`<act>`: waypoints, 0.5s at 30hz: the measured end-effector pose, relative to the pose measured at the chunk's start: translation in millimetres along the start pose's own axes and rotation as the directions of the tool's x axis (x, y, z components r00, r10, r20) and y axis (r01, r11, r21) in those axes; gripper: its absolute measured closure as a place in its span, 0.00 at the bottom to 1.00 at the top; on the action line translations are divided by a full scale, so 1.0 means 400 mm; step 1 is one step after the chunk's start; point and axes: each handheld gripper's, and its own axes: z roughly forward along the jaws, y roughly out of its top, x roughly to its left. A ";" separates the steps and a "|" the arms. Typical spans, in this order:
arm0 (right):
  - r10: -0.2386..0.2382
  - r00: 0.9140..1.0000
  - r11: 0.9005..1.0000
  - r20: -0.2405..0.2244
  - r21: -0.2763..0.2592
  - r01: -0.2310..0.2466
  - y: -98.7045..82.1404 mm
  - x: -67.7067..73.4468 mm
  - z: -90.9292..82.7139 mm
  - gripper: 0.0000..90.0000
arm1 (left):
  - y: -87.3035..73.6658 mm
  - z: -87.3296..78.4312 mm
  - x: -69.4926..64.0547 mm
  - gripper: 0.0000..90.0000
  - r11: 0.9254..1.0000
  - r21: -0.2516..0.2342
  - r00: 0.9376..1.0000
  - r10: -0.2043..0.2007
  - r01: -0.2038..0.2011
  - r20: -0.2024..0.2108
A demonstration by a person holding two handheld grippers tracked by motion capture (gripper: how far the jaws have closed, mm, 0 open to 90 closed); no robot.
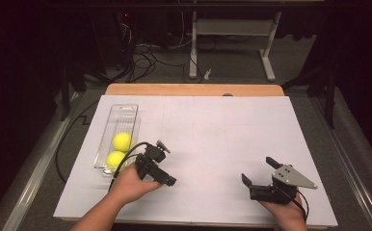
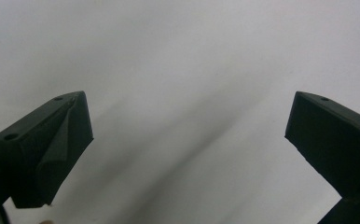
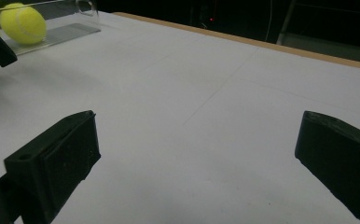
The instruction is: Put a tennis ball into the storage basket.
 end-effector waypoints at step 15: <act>-0.005 1.000 1.000 -0.008 0.004 0.005 0.001 0.014 0.008 0.01 | -0.147 -0.014 0.032 0.06 0.943 -0.328 0.992 0.088 -0.053 0.093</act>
